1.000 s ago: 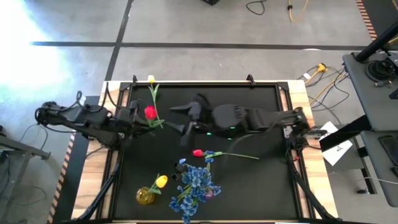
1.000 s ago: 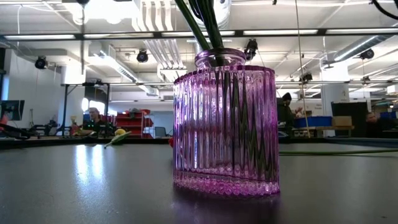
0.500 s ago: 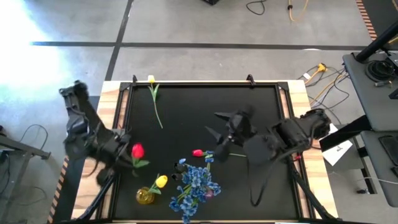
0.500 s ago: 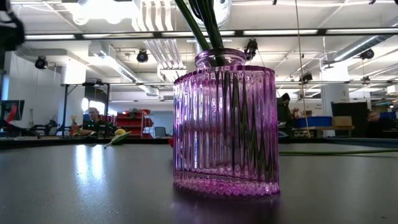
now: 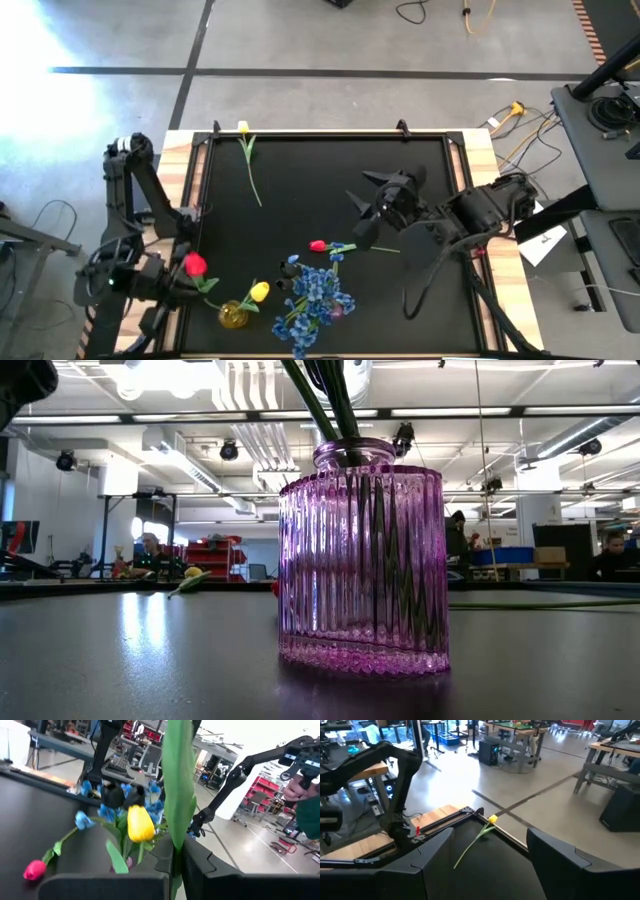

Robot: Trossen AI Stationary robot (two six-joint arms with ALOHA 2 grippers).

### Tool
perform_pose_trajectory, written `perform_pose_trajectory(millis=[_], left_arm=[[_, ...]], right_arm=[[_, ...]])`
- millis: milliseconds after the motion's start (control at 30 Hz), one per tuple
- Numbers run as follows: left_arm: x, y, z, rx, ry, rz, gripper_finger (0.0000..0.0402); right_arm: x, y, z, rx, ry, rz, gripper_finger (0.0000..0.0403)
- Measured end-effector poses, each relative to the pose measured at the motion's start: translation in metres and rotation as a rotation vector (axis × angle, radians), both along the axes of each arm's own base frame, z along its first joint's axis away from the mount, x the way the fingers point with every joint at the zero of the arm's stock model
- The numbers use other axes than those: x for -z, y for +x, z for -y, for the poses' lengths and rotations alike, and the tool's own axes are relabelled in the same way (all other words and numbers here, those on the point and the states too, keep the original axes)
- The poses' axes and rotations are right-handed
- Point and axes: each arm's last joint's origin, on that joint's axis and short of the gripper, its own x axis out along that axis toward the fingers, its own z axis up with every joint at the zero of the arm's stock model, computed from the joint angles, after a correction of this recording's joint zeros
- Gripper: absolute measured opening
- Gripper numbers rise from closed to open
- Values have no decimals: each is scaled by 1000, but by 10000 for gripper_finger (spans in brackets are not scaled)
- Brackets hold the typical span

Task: Sort flowers into vase by color
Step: Put the bottom red tulip into the yellow vase

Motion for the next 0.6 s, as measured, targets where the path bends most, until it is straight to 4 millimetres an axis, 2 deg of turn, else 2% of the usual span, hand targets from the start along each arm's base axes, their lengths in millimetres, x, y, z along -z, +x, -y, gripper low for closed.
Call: perform_pose_trajectory(millis=[167, 300, 433, 600], left_arm=[[10, 5, 13, -14, -43, -14, 0], [19, 13, 18, -48, -7, -20, 0], [27, 22, 21, -83, 45, -28, 0], [27, 22, 19, -83, 77, -31, 0]], right_arm=[[0, 0, 0, 0, 2, 2, 242], [0, 0, 0, -2, -4, -4, 242], [0, 0, 0, -2, -6, -8, 242], [4, -4, -1, -6, 1, -36, 242]])
